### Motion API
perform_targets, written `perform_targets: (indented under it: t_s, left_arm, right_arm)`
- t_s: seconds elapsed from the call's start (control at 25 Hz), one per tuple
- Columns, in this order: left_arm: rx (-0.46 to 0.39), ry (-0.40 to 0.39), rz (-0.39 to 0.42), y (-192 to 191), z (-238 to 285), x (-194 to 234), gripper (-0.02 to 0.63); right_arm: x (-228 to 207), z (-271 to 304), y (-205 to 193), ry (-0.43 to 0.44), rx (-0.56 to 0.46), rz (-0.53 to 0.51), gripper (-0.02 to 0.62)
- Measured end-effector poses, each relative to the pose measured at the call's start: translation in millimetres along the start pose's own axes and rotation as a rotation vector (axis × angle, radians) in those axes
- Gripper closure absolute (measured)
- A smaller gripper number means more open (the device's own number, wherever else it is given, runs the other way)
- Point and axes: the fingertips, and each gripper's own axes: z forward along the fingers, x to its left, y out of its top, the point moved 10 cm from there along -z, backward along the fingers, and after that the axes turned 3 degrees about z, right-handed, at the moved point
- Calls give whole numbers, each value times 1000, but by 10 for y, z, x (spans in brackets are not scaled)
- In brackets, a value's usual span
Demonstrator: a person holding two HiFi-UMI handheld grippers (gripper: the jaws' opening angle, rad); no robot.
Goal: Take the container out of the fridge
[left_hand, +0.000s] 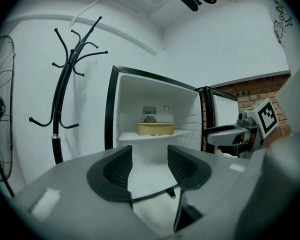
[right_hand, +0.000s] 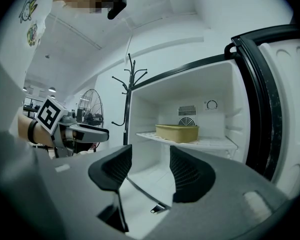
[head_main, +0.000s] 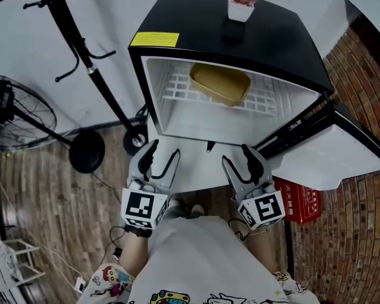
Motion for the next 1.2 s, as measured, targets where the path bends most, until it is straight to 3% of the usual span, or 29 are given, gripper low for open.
perform_targets:
  t_s: [0.44,0.92,1.2]
  left_arm:
    - [6,-4,-28,-78,13,-8,391]
    - [17,-52,-46,-111,119,-72,397]
    - [48,-105,-62,-162,158,-183,399]
  right_arm:
    - [-82,97,87,18,44,-100,364]
    - [-157,301,369,46,71,-354,364]
    - [-171,449,463,61,150,-473,364]
